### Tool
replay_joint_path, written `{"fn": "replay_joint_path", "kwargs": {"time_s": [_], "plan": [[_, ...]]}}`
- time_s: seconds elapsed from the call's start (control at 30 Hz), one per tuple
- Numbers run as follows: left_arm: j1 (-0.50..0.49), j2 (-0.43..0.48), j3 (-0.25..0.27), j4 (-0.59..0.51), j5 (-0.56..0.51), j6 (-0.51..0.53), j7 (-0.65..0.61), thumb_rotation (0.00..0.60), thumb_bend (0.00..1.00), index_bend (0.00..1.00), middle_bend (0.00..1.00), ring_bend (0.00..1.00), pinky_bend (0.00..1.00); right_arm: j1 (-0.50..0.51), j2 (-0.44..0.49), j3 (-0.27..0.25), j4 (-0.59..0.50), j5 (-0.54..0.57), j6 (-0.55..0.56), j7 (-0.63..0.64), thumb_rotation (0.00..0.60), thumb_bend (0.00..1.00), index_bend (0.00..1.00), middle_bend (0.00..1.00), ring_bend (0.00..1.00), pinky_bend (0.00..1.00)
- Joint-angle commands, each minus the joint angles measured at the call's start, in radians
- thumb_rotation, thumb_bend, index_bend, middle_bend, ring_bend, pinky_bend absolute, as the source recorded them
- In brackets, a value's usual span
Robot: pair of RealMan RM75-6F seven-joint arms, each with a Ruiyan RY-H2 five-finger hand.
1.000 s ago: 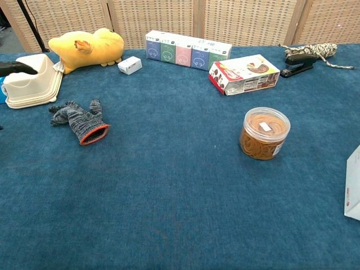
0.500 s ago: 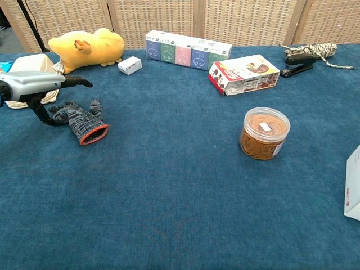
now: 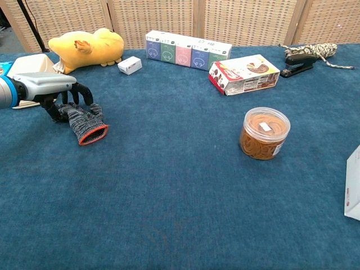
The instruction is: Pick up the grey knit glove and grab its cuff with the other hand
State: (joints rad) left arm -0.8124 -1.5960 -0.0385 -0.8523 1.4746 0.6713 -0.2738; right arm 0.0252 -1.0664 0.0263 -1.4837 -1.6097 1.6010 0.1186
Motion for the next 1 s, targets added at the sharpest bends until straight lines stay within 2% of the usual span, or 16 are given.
{"fn": "replay_joint_path", "kwargs": {"time_s": [0.03, 0.3, 0.43, 0.57, 0.77, 1.0], "plan": [[-0.003, -0.001, 0.004, -0.004, 0.001, 0.0, 0.009, 0.6, 0.37, 0.47, 0.43, 0.39, 0.44, -0.002, 0.002, 0.0, -0.003, -0.002, 0.004, 0.003, 0.6, 0.0, 0.0, 0.0, 0.0, 0.0], [-0.002, -0.018, -0.006, -0.006, -0.023, 0.022, 0.077, 0.6, 0.38, 0.63, 0.57, 0.51, 0.51, -0.006, 0.005, -0.003, -0.007, -0.01, 0.009, 0.003, 0.6, 0.0, 0.0, 0.0, 0.0, 0.0], [-0.001, -0.013, -0.021, -0.038, -0.027, 0.053, 0.065, 0.6, 0.39, 0.65, 0.58, 0.52, 0.52, -0.001, 0.001, -0.012, -0.004, -0.028, 0.001, -0.014, 0.6, 0.0, 0.0, 0.0, 0.0, 0.0], [-0.019, 0.025, -0.043, -0.114, -0.036, 0.05, 0.032, 0.6, 0.39, 0.65, 0.58, 0.53, 0.52, 0.014, -0.01, -0.039, 0.012, -0.097, -0.007, -0.03, 0.6, 0.0, 0.0, 0.0, 0.0, 0.0], [-0.073, 0.105, -0.087, -0.264, -0.077, -0.015, 0.037, 0.6, 0.39, 0.65, 0.58, 0.53, 0.52, 0.063, -0.017, -0.094, 0.043, -0.256, -0.027, -0.068, 0.6, 0.0, 0.0, 0.0, 0.0, 0.0], [-0.167, 0.198, -0.161, -0.425, -0.231, -0.188, 0.067, 0.6, 0.39, 0.65, 0.58, 0.53, 0.52, 0.142, -0.029, -0.123, 0.044, -0.408, -0.064, -0.125, 0.6, 0.0, 0.0, 0.0, 0.0, 0.0]]}}
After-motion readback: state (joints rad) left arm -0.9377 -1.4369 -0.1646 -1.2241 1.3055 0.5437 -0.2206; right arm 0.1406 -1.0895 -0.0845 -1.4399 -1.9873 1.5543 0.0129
